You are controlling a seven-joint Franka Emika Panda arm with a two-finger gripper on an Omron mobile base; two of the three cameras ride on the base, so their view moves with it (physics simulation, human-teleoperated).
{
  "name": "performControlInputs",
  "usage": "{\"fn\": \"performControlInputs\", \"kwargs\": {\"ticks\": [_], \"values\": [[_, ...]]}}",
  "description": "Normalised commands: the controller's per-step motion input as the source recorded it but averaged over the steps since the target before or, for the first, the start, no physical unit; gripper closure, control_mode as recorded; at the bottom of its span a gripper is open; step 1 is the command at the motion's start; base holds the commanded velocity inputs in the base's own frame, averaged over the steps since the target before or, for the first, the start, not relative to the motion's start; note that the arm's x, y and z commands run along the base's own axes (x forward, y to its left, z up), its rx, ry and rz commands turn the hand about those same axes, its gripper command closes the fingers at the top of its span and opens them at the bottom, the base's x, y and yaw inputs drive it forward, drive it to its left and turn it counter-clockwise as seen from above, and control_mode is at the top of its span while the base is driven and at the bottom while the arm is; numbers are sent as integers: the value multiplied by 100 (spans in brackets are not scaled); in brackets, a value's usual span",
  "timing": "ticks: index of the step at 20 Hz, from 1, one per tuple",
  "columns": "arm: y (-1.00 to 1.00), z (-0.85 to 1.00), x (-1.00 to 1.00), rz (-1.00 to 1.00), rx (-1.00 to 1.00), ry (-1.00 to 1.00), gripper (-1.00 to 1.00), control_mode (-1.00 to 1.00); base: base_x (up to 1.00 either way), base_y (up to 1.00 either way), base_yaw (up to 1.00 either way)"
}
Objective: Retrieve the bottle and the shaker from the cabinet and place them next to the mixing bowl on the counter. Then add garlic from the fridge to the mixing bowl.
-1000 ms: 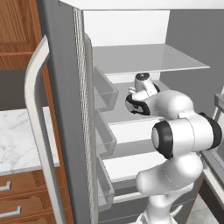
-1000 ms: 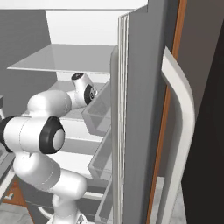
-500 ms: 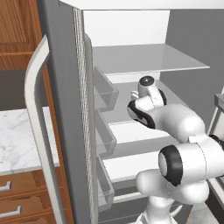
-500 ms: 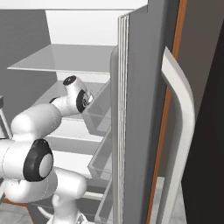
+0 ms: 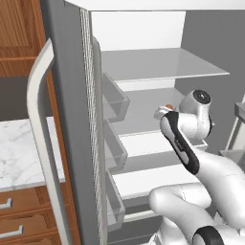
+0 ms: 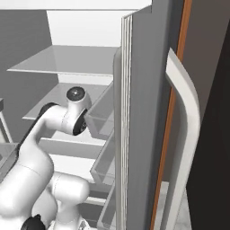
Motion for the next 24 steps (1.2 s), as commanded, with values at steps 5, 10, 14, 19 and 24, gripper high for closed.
{"fn": "performControlInputs", "kwargs": {"ticks": [5,10,14,19,24], "values": [[6,37,-99,55,1,0,100,-100,0,0,0],[14,25,-85,49,-1,-1,100,-100,0,0,0],[16,0,-52,26,-5,0,100,-100,0,0,0],[1,0,-3,-2,-1,0,100,-100,0,0,0],[1,0,0,0,0,0,100,100,-31,0,0]]}}
